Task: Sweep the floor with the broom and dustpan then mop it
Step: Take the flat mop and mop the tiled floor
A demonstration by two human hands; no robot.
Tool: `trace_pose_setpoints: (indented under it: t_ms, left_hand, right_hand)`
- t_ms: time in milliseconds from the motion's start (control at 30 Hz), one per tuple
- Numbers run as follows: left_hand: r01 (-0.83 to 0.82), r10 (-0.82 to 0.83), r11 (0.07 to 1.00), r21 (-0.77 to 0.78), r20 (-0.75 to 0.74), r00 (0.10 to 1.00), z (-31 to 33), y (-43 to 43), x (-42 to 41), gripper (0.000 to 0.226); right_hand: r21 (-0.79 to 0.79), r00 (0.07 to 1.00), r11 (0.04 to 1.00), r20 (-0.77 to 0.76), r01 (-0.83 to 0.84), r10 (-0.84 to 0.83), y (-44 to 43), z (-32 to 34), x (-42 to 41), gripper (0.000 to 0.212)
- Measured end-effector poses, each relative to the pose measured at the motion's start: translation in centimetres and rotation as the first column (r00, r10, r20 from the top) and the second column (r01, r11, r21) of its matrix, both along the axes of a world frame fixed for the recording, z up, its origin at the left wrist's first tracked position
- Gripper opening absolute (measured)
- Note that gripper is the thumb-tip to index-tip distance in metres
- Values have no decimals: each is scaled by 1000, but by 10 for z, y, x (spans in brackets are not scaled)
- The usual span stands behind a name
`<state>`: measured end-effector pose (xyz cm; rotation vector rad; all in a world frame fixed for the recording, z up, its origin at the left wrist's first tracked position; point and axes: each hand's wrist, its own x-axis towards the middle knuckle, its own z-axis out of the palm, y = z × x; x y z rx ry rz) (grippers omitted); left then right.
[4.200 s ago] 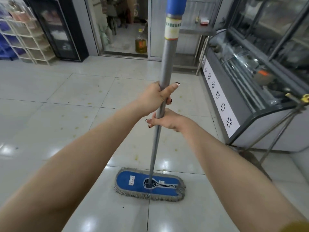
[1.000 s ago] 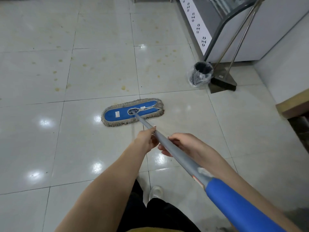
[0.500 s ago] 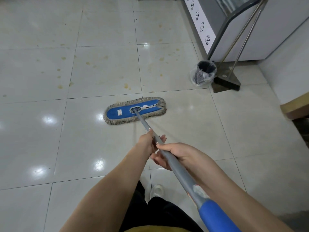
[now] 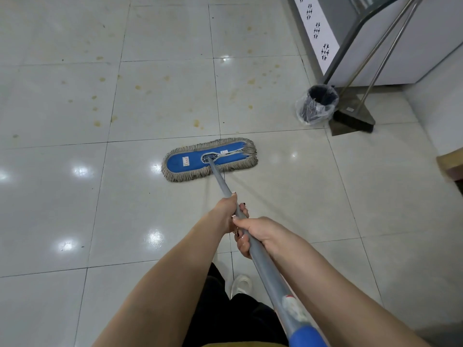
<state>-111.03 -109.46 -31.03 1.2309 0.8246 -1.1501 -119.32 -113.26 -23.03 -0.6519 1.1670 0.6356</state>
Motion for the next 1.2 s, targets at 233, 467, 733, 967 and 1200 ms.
trace_pose_setpoints:
  t_ms: [233,467,733,967,1200]
  left_hand:
    - [66,-65,998,-13,51,997,2,-6,23,34]
    - [119,-117,993,-15,89,989,-7,-13,62,31]
    - [148,-144,989,-14,159,977,-18,-35,155,26]
    - [137,-130,990,-29,164,978,-38,-56,292,18]
    - [161,-153,986,-35,159,975,-42,-78,429,23]
  right_hand:
    - [-22,1000,1000,14,-12,12,-6,-5,26,39]
    - [-15,999,1000,27,-25,26,-15,-11,62,42]
    - [-7,999,1000,46,-5,5,-40,-17,154,40]
    - [-10,998,1000,61,-24,25,-60,-30,288,40]
    - [4,996,999,75,50,-51,-80,-34,423,35]
